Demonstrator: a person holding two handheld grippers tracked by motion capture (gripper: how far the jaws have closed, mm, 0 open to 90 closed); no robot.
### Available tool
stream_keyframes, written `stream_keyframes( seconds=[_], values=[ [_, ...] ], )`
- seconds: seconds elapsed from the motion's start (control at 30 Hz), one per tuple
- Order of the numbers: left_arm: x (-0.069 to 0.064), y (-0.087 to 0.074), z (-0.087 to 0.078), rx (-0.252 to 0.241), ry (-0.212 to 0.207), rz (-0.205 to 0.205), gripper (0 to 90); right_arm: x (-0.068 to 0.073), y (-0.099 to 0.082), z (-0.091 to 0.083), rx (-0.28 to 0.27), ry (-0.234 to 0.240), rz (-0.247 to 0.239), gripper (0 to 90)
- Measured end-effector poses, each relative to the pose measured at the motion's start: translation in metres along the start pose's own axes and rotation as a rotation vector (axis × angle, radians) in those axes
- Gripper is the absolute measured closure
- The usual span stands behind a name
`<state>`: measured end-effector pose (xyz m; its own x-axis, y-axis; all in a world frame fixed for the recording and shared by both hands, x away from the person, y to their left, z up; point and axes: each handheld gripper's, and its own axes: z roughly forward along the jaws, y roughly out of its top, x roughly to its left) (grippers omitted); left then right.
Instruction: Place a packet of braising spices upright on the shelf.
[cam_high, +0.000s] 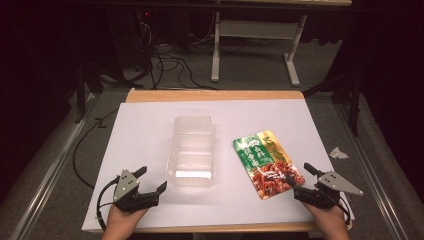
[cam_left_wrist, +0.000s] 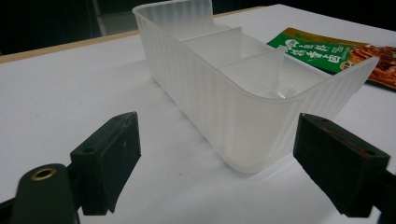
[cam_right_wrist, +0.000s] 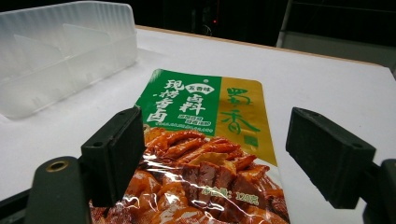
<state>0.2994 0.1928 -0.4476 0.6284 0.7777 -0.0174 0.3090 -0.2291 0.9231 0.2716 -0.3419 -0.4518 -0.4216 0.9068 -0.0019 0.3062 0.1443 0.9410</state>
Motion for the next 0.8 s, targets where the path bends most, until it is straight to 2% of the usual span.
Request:
stream_keyframes(
  seconds=[0.27, 0.57, 0.8],
  values=[
    [0.0034, 0.0007, 0.0040, -0.004, -0.018, 0.008, 15.7, 0.0013, -0.0020, 0.0030, 0.017, -0.002, -0.017, 21.0],
    [0.0030, 0.0016, 0.0026, -0.007, -0.036, 0.017, 15.7, 0.0006, -0.0027, 0.0010, 0.011, -0.015, 0.002, 22.5],
    [0.0027, 0.0014, 0.0021, -0.004, -0.028, 0.023, 15.6, 0.0000, -0.0017, 0.0001, 0.005, -0.015, 0.001, 22.8]
  ],
)
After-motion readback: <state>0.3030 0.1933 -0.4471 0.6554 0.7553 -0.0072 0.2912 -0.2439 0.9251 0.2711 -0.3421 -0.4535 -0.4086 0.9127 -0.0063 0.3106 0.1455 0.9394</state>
